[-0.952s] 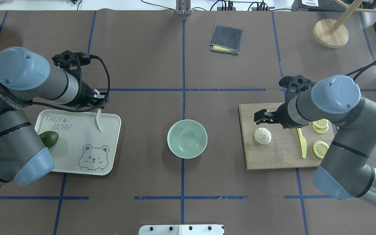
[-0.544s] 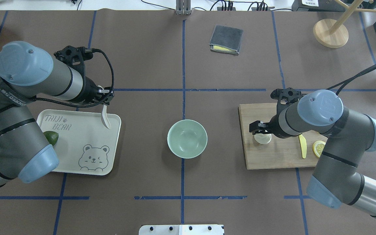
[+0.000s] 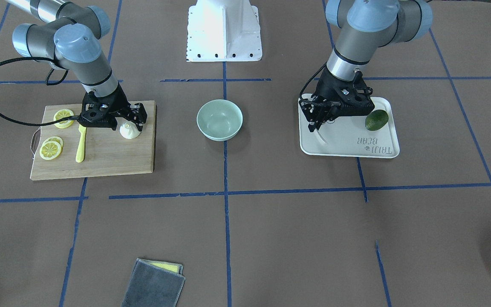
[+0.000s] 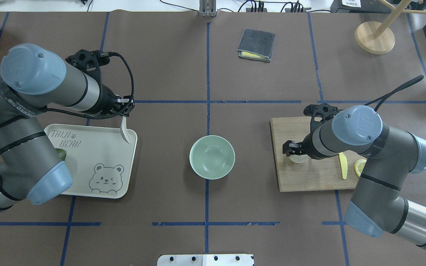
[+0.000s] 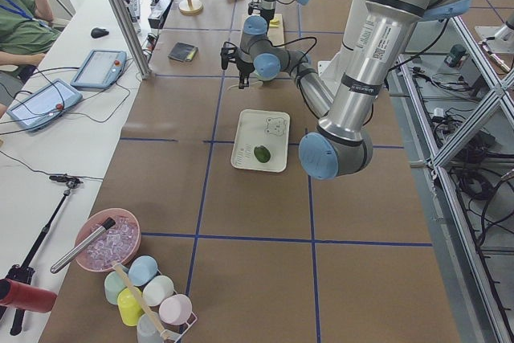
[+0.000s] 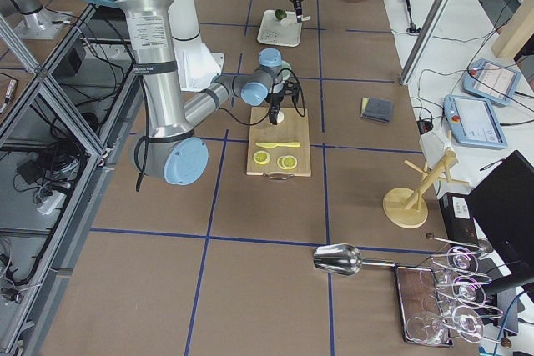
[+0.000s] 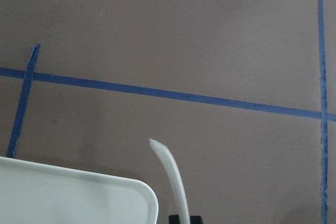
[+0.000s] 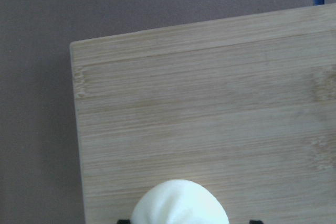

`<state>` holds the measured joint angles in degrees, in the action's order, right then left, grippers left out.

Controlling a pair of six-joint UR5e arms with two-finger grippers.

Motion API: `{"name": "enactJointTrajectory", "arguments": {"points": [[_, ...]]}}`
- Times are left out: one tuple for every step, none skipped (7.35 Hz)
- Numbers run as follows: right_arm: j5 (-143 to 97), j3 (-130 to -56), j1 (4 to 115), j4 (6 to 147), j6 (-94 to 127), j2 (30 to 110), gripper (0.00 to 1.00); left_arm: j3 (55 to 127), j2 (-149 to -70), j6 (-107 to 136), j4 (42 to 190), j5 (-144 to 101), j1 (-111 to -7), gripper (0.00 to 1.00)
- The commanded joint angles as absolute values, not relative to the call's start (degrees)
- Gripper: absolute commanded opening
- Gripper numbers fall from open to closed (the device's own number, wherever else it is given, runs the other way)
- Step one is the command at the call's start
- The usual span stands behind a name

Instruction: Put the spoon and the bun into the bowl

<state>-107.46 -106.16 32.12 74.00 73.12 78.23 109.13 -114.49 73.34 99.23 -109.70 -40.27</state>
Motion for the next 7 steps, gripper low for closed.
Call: {"name": "enactJointTrajectory", "arguments": {"points": [[-107.7,-106.4,32.2,74.0,73.1,78.2,0.30,104.6,-119.6,78.5,99.7,-109.8,-39.4,0.00],[-107.7,-106.8,32.2,74.3,73.1,78.1,0.18,102.8,-121.6,81.1,100.1,-109.7,-38.3,0.00],[-107.7,-106.9,32.3,74.3,73.1,78.1,0.15,101.7,-123.6,82.8,100.6,-109.7,-38.1,0.00],[-107.9,-107.0,33.2,74.3,73.0,78.1,0.15,99.2,-125.9,86.2,103.9,-109.7,-36.8,0.00],[-108.0,-107.3,34.2,74.4,73.0,78.0,0.15,95.7,-128.3,89.4,108.1,-109.6,-34.9,0.00],[-109.0,-107.3,35.7,74.8,73.0,76.8,0.16,93.7,-129.8,91.0,110.3,-109.4,-33.7,0.00],[-111.2,-107.5,37.6,74.7,73.0,76.8,0.16,92.4,-130.7,91.2,111.6,-109.3,-32.6,0.00]]}}
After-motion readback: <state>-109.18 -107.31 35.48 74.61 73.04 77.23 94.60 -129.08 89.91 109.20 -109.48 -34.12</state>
